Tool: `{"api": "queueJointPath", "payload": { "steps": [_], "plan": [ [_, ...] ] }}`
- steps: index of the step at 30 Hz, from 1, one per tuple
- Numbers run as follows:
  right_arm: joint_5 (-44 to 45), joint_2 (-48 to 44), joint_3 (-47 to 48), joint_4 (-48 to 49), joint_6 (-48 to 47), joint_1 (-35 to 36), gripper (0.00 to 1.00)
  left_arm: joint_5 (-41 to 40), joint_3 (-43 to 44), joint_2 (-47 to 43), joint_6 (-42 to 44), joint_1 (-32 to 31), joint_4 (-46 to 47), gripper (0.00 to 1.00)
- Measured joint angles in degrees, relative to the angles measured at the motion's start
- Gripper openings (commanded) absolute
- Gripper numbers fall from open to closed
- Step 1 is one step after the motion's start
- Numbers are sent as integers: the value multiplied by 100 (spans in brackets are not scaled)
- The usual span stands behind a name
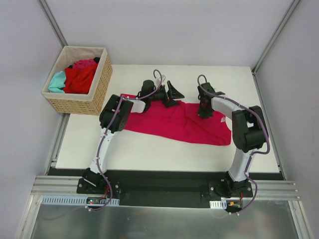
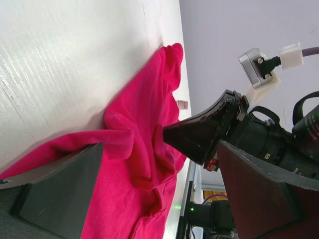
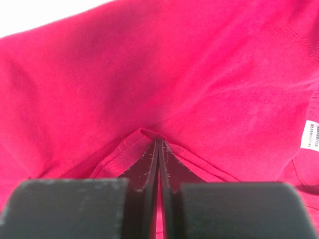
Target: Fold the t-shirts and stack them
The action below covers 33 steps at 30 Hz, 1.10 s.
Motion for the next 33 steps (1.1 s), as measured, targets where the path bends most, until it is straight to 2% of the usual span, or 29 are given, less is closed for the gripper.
{"api": "queueJointPath", "payload": {
  "steps": [1, 3, 4, 7, 18, 20, 21, 23, 24, 26, 33],
  "plan": [
    [2, -26, -22, -28, -2, 48, 43, 0, -13, -2, 0, 0, 31, 99],
    [33, -57, -17, -66, 0, 81, 55, 0, -22, -2, 0, 0, 63, 99],
    [74, -63, -7, -98, -33, 79, 67, 0, -26, -2, 0, 0, 68, 99],
    [170, -66, 63, -219, -66, 66, 75, 0, -44, -11, 2, -2, 81, 99],
    [271, -66, 586, -343, -85, 57, 71, 0, -48, -22, 33, -2, 63, 99],
    [251, -66, 616, -345, -85, 57, 67, 0, -79, -50, 63, -2, 31, 99],
    [245, -66, 629, -350, -85, 57, 60, -2, -94, -72, 85, -2, -4, 99],
    [197, -66, 662, -354, -96, 57, 54, -2, -107, -109, 157, -2, -101, 99],
    [153, -63, 684, -358, -74, 57, 48, -2, -114, -122, 186, -2, -140, 99],
    [87, -63, 723, -356, -72, 57, 44, -4, -136, -146, 212, 0, -195, 99],
    [-107, 149, 793, -341, -35, 57, 43, -11, -323, -304, 313, 4, -339, 99]
  ]
}}
